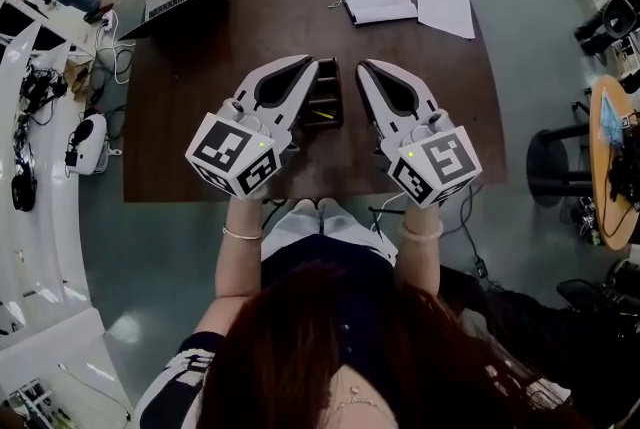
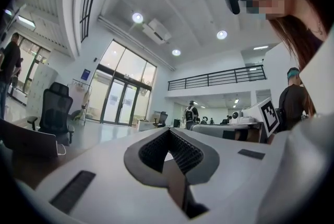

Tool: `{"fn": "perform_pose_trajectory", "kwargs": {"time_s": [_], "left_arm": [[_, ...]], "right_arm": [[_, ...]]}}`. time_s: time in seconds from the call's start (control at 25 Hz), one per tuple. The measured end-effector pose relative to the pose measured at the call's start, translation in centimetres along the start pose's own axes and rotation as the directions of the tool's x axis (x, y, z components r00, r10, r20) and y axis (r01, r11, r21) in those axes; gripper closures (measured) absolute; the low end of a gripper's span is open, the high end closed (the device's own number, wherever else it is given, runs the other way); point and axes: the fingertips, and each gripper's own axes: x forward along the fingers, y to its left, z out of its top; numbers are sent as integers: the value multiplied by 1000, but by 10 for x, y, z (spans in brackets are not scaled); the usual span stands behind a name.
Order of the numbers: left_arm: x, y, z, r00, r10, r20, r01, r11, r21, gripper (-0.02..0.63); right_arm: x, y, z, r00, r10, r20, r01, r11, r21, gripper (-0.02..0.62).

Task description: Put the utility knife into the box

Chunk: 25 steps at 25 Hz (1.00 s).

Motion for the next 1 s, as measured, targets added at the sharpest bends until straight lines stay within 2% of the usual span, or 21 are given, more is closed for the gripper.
{"fn": "perform_pose_trajectory", "kwargs": {"time_s": [0.4,1.0], "left_arm": [[-1,-5,6,1000,0,4,0,1000,11,604],[-13,-4,-2,1000,5,-2,-5,1000,-17,604]], "right_arm": [[-3,7,4,1000,7,-1,-7,1000,-22,580],[-5,16,-4,999,1,-33,-2,1000,-22,580]]}}
